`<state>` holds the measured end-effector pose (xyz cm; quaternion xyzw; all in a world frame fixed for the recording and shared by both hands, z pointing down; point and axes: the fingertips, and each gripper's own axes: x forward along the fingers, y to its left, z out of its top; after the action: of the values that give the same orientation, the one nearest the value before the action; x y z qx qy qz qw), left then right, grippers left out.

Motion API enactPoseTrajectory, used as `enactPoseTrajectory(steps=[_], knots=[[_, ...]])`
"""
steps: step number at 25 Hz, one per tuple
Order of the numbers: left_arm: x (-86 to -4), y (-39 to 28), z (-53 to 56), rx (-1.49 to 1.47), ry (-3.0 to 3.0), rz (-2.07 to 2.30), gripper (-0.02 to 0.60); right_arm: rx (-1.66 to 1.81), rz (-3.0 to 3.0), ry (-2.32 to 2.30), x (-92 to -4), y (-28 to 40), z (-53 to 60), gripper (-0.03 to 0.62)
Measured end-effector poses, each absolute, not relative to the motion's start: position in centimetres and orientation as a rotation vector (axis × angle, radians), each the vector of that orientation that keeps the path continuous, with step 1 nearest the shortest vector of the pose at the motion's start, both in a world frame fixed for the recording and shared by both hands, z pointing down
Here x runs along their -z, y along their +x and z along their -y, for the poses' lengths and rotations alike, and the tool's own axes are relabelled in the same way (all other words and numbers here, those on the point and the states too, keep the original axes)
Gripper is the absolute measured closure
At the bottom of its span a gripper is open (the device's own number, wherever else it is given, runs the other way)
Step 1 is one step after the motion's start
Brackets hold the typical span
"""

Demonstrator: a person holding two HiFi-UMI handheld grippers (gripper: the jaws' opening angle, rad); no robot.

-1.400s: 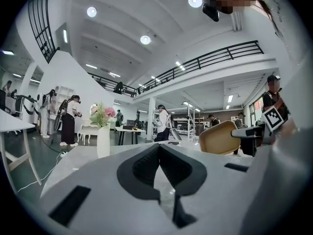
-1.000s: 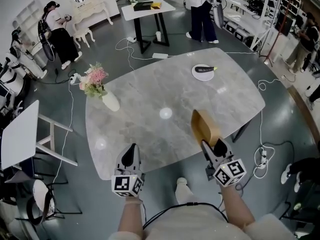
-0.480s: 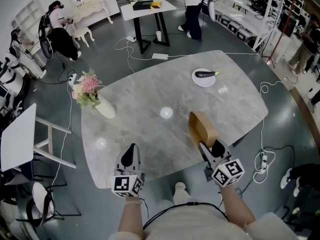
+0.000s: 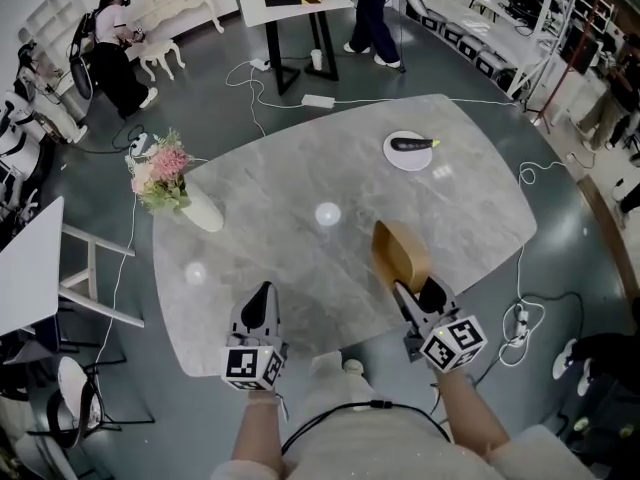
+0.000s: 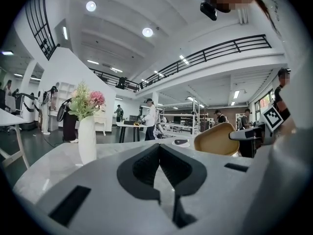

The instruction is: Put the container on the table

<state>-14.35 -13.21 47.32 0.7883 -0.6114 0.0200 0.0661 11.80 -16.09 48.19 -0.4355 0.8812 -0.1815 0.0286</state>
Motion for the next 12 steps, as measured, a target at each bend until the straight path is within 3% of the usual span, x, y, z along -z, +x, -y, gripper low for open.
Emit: enactPoseTrajectory(steps=[12], knots=[[-48.3,-14.7,18.0,-0.083,2.395,1.784,0.578,0.779,-2.623,-1.253,-48.9,8.6,21.6,0.367]])
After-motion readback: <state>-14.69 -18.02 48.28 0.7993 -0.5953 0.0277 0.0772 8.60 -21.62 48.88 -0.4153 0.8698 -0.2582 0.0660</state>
